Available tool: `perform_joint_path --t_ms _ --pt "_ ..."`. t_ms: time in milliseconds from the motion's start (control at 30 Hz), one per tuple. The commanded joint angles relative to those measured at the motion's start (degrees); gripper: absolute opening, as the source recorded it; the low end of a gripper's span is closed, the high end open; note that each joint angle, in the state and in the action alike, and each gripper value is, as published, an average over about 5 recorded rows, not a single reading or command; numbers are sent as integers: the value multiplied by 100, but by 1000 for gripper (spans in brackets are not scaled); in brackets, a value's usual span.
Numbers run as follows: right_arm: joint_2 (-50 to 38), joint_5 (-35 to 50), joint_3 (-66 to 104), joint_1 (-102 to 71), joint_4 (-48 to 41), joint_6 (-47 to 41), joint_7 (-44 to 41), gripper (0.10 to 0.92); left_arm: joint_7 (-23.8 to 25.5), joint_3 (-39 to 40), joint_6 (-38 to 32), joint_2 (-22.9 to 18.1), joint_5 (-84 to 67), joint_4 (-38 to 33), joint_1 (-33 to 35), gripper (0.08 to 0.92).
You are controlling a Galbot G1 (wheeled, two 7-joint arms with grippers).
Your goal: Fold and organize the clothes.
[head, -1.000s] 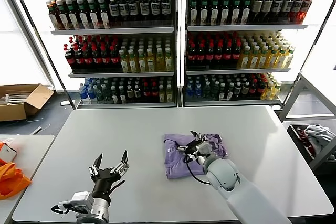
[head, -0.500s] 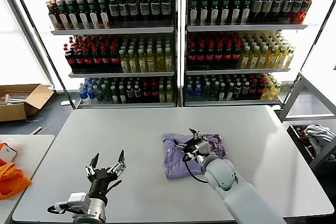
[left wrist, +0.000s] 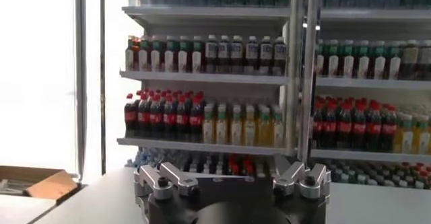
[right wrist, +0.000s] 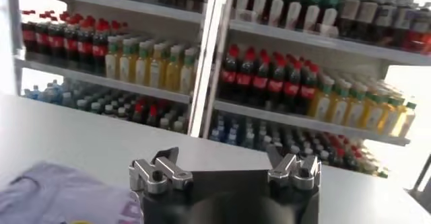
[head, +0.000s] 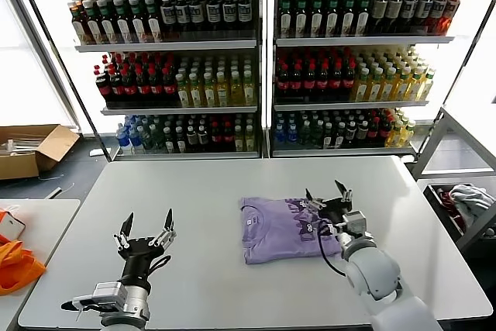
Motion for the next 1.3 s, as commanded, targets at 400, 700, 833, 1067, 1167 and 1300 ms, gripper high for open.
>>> perform_joint_path --t_ms 400,700,833,1067,1167,1300 --pt "-235 259 1695 -1013 451 -70 271 823 45 129 -171 181 76 441 -332 823" --pt "-186 261 1669 -1062 543 -56 288 823 227 -48 -201 194 299 384 -265 823" --pt "-162 264 1608 -1055 505 -49 294 823 461 -196 -327 232 901 329 -222 823" --pt "-175 248 1524 -962 387 -78 285 823 452 -295 -157 228 330 249 -199 822" --pt "-179 232 1498 -944 368 -105 279 823 469 -322 -129 215 268 240 -204 823" --pt "-192 203 1484 -957 370 -122 270 823 491 -319 -128 205 220 232 -205 823"
